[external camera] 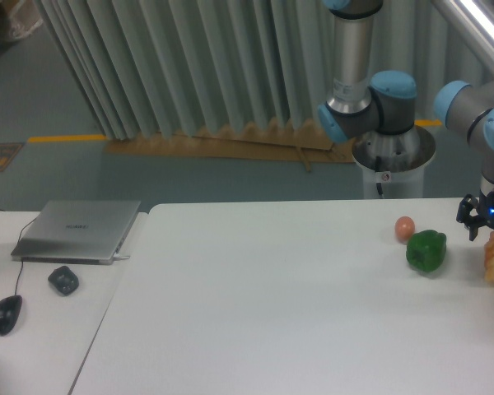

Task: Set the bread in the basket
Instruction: 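Lower the gripper down over the tan bread roll beside the pepper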

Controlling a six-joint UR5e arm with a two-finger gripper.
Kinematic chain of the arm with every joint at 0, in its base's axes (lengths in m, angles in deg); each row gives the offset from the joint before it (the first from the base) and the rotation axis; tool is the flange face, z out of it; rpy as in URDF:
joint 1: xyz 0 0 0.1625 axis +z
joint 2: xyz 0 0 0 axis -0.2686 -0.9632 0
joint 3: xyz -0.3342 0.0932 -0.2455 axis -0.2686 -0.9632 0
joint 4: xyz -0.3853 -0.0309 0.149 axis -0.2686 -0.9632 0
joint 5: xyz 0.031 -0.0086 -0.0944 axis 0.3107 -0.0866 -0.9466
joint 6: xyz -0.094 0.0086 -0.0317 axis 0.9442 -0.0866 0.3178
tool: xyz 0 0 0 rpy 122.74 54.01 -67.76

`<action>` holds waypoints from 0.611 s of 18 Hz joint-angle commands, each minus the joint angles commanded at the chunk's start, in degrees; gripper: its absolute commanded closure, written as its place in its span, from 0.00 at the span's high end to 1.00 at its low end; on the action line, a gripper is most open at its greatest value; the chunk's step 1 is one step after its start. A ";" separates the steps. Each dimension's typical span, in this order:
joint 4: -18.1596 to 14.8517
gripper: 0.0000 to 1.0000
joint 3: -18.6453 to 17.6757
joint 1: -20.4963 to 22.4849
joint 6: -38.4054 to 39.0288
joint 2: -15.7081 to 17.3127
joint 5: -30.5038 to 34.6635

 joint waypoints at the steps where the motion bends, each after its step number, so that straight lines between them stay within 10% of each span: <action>1: -0.09 1.00 0.00 -0.09 -0.09 0.00 0.17; 11: -0.18 1.00 0.18 0.53 -1.41 -0.70 2.81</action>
